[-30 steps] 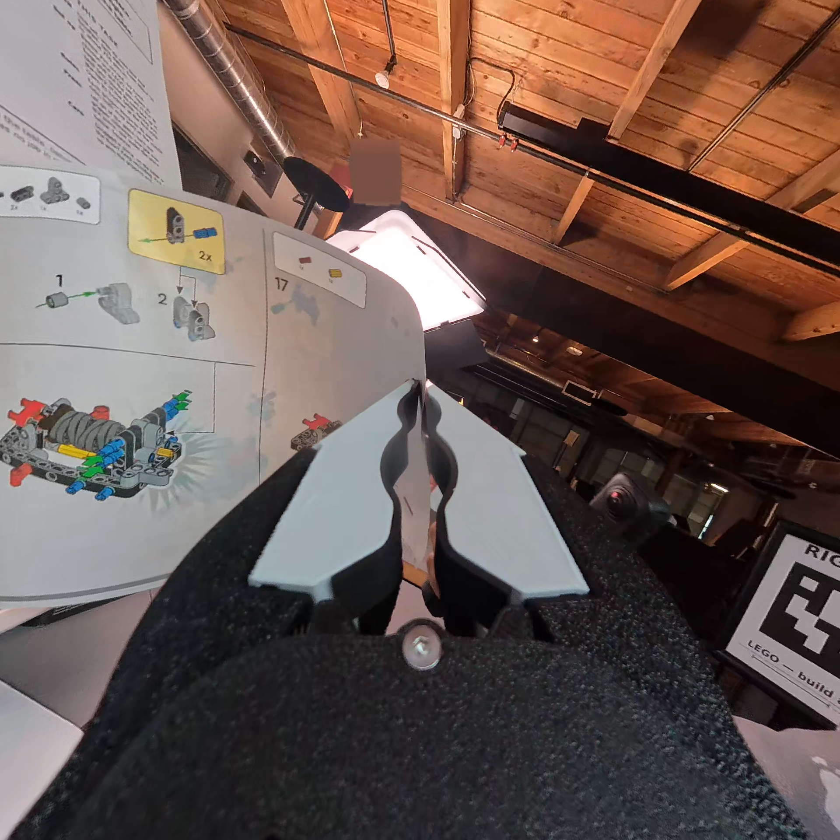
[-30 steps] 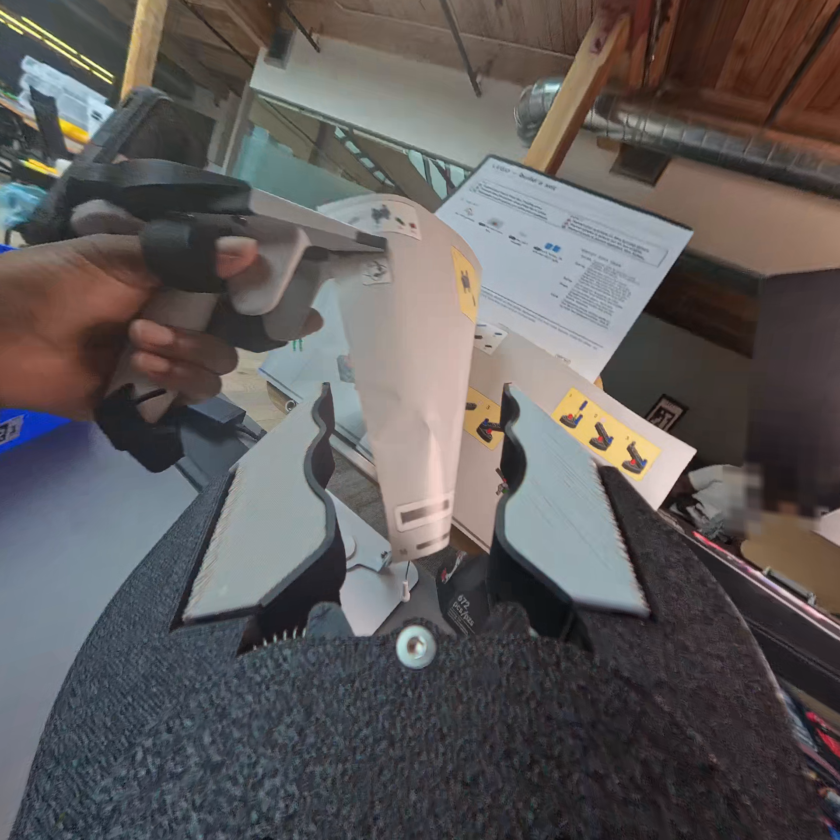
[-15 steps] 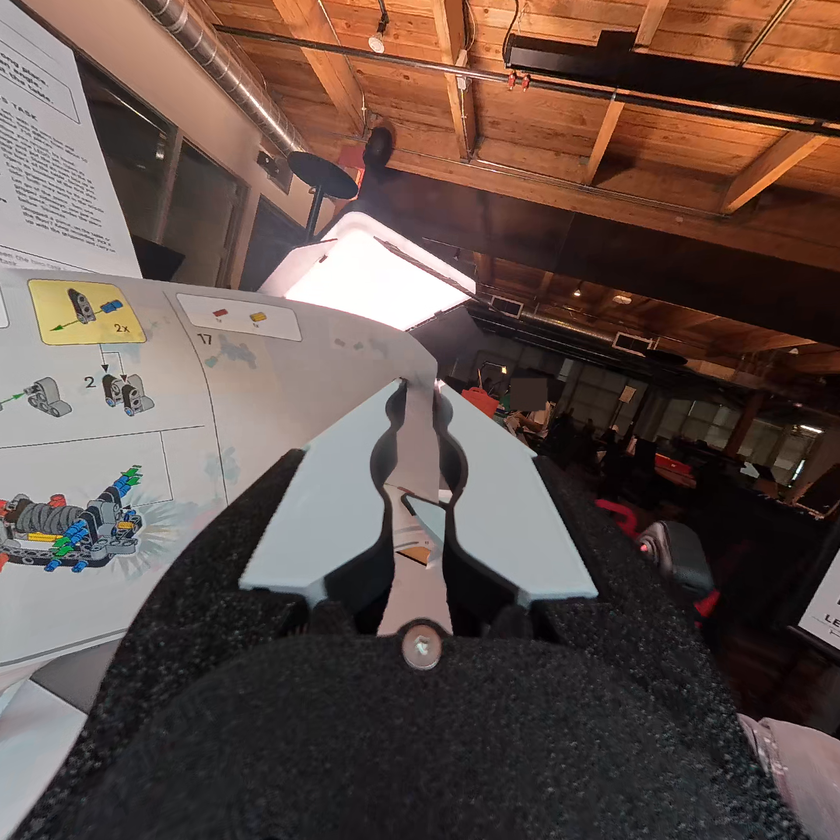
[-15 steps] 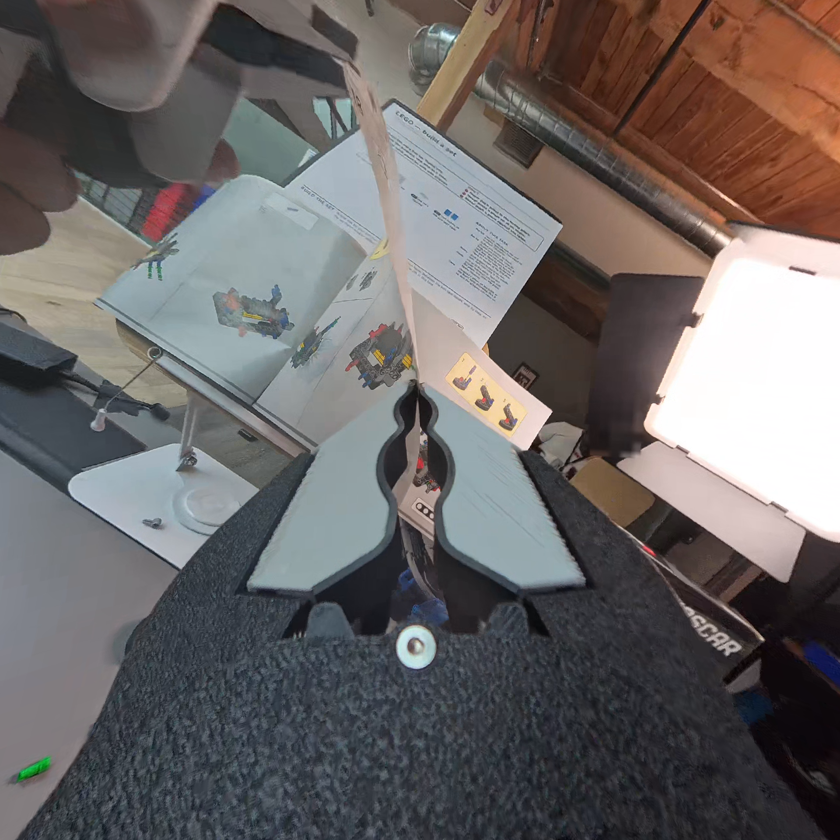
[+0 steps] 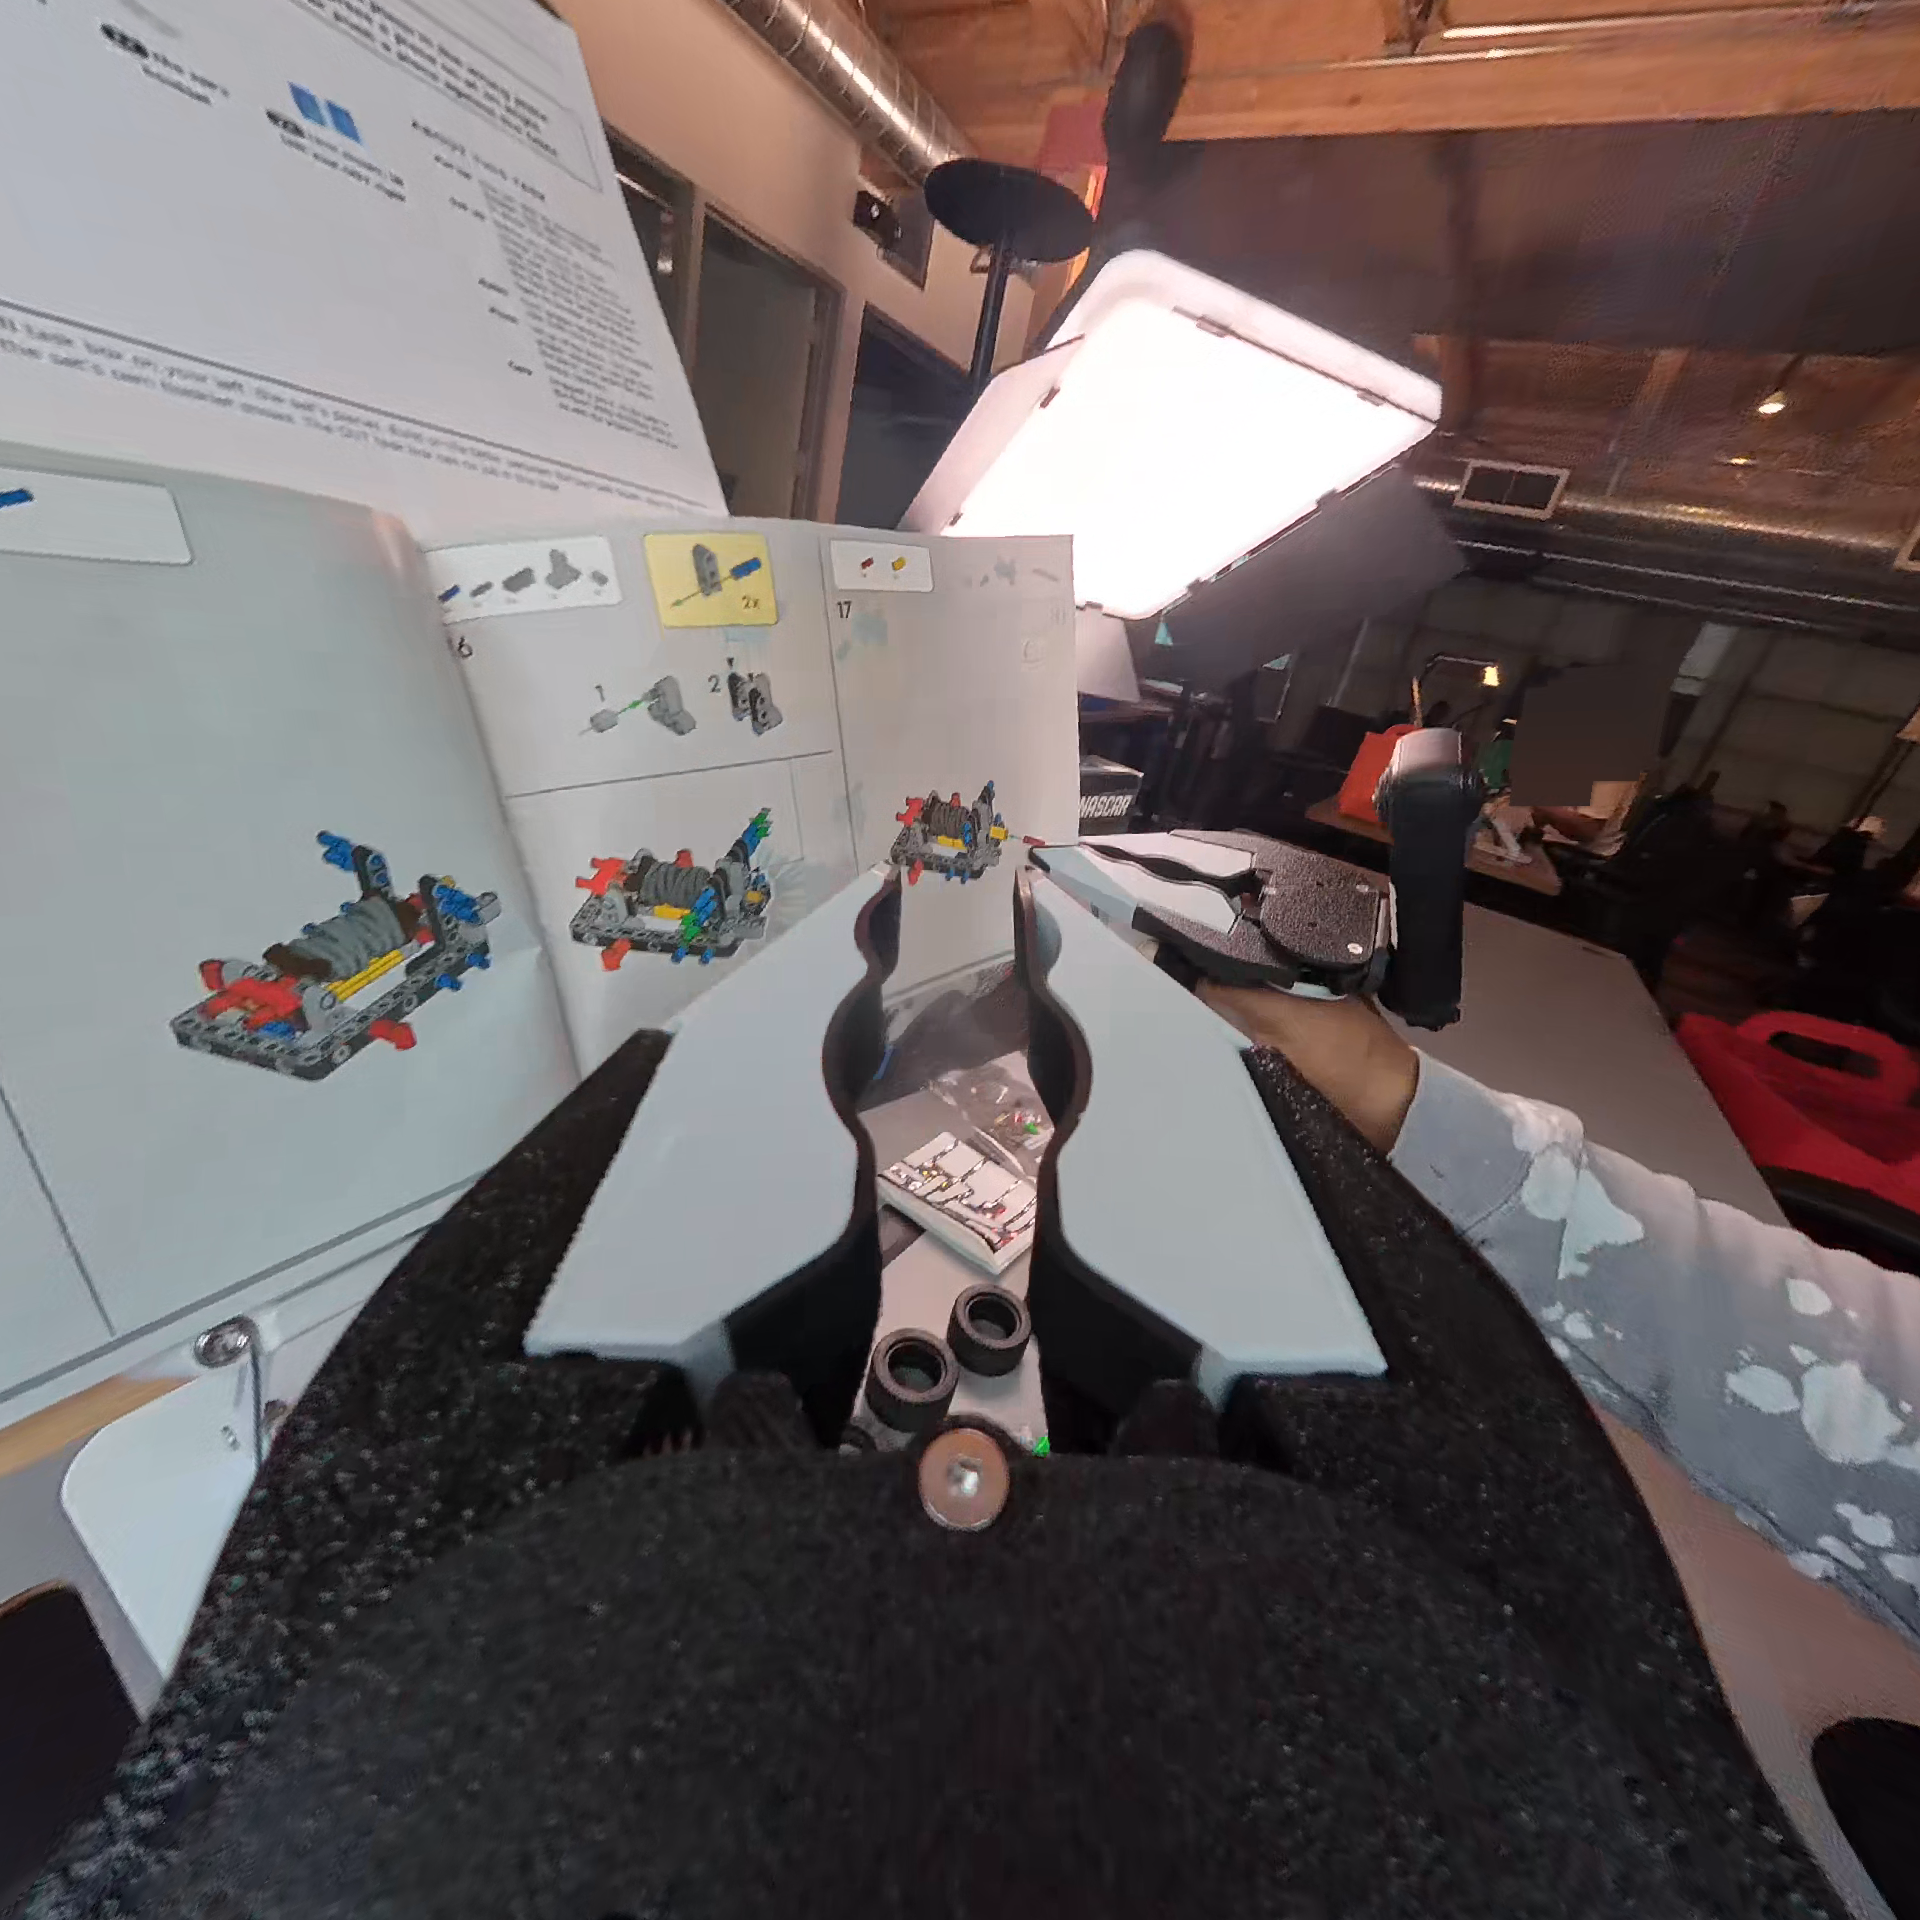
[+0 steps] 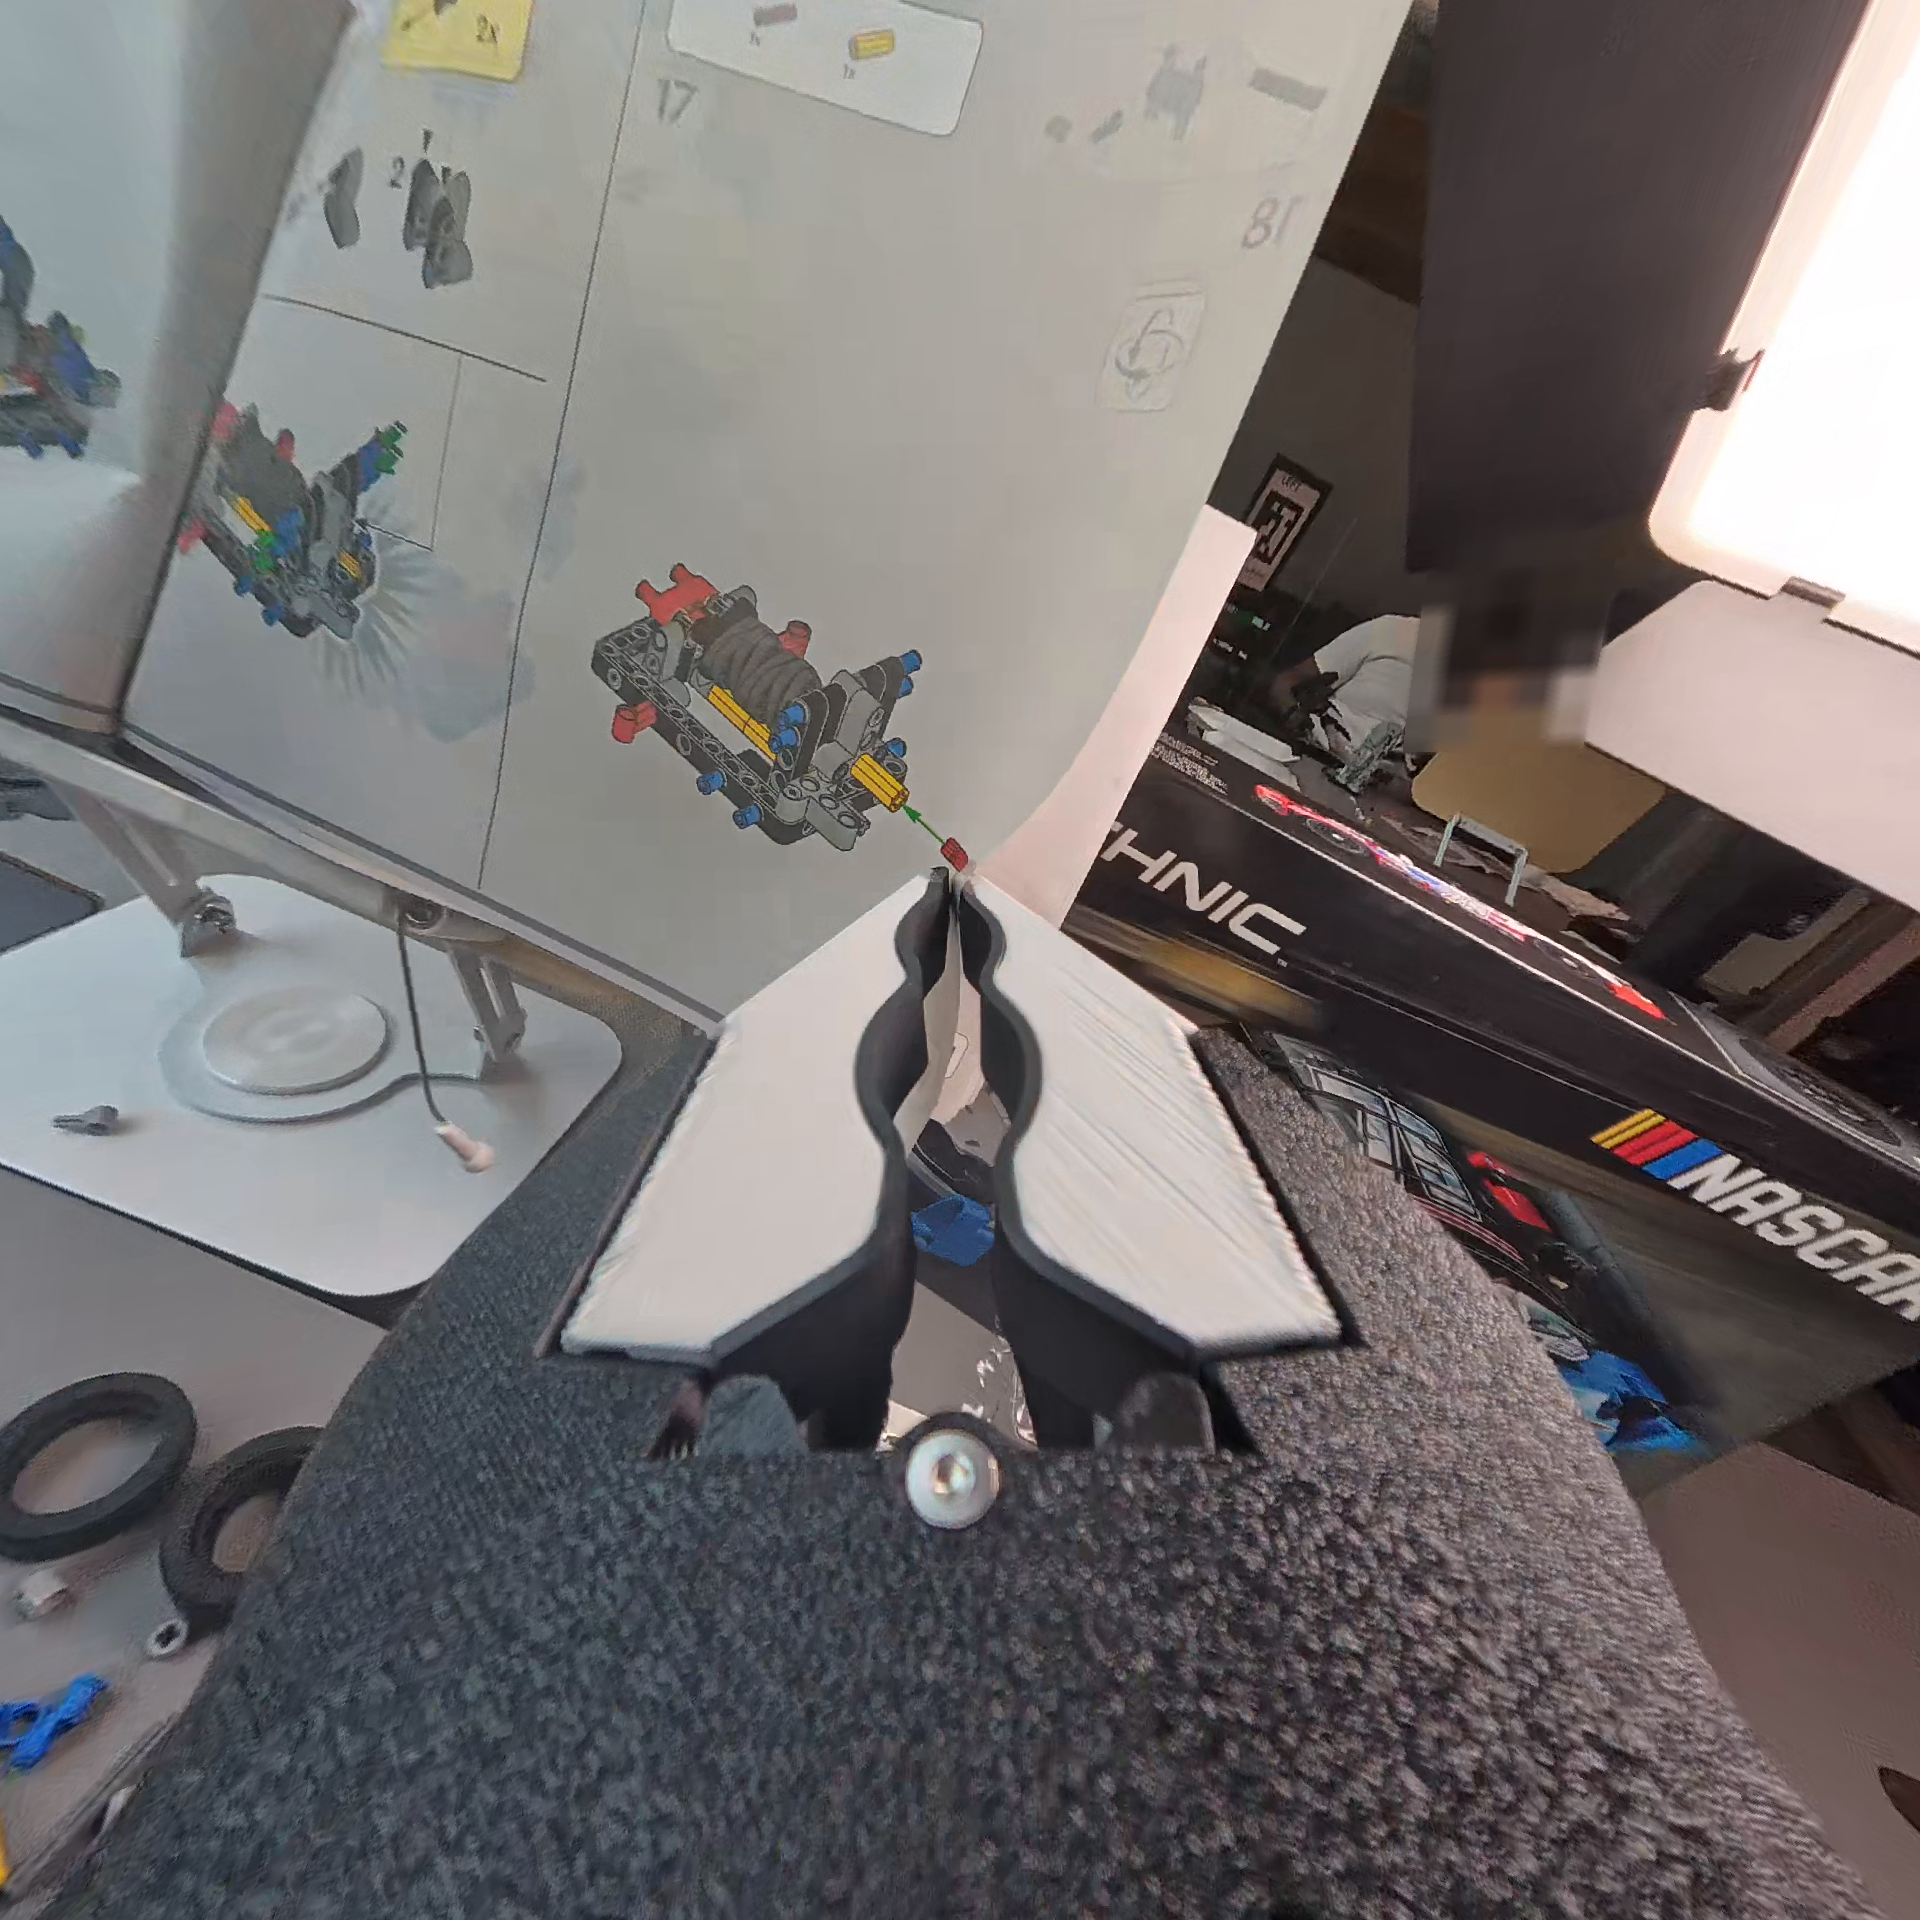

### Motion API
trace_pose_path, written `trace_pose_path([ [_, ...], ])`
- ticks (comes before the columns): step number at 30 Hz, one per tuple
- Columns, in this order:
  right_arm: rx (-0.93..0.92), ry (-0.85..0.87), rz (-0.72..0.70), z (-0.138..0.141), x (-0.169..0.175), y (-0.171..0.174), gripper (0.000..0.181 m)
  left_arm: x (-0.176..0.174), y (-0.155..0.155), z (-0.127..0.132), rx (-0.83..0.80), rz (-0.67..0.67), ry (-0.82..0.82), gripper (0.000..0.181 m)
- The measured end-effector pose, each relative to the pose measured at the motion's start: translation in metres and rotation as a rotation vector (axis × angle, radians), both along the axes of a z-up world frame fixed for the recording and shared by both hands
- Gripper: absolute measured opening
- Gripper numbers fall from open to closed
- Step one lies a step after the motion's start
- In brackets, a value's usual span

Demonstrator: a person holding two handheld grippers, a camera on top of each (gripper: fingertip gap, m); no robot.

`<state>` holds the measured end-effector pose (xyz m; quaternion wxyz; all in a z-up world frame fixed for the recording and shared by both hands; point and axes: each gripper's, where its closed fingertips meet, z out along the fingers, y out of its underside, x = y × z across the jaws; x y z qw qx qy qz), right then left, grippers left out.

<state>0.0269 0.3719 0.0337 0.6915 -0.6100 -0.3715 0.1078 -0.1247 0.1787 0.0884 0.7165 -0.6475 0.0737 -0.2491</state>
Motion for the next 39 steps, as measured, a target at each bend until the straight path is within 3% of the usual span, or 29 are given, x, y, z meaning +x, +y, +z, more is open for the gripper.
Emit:
trace_pose_path([
  [9, -0.053, -0.077, -0.085, -0.042, -0.011, 0.059, 0.011, -0.026, 0.045, -0.065, -0.155, 0.13, 0.167, 0.025],
  [14, -0.079, -0.07, -0.236, -0.054, 0.008, 0.085, 0.014, -0.018, 0.087, -0.082, -0.201, 0.174, 0.32, 0.021],
  [18, -0.11, 0.196, -0.26, -0.042, 0.029, 0.065, 0.016, -0.023, 0.12, -0.092, -0.252, 0.261, 0.445, 0.016],
  [21, -0.124, 0.285, -0.084, -0.05, 0.007, 0.02, 0.018, -0.031, 0.137, -0.096, -0.275, 0.316, 0.503, 0.014],
  [25, -0.183, 0.114, 0.124, -0.103, -0.058, -0.028, 0.034, -0.038, 0.146, -0.098, -0.294, 0.38, 0.559, 0.002],
  [27, -0.164, 0.003, 0.132, -0.124, -0.087, -0.034, 0.055, -0.039, 0.146, -0.098, -0.3, 0.401, 0.58, 0.0],
  [29, -0.128, -0.079, 0.113, -0.135, -0.11, -0.032, 0.061, -0.039, 0.147, -0.099, -0.305, 0.415, 0.606, 0.0],
  [30, -0.122, -0.129, 0.09, -0.141, -0.118, -0.027, 0.054, -0.038, 0.147, -0.1, -0.307, 0.419, 0.622, 0.0],
  [31, -0.126, -0.182, 0.066, -0.147, -0.121, -0.023, 0.034, -0.038, 0.147, -0.1, -0.309, 0.423, 0.636, 0.0],
  [32, -0.103, -0.225, 0.037, -0.147, -0.118, -0.02, 0.0, -0.038, 0.147, -0.101, -0.312, 0.425, 0.644, 0.0],
  [35, 0.164, -0.377, -0.1, -0.123, -0.095, -0.014, 0.0, -0.038, 0.149, -0.102, -0.331, 0.414, 0.624, 0.0],
  [39, 0.525, -0.64, -0.174, -0.1, -0.086, -0.013, 0.001, -0.039, 0.151, -0.102, -0.331, 0.408, 0.61, 0.0],
])
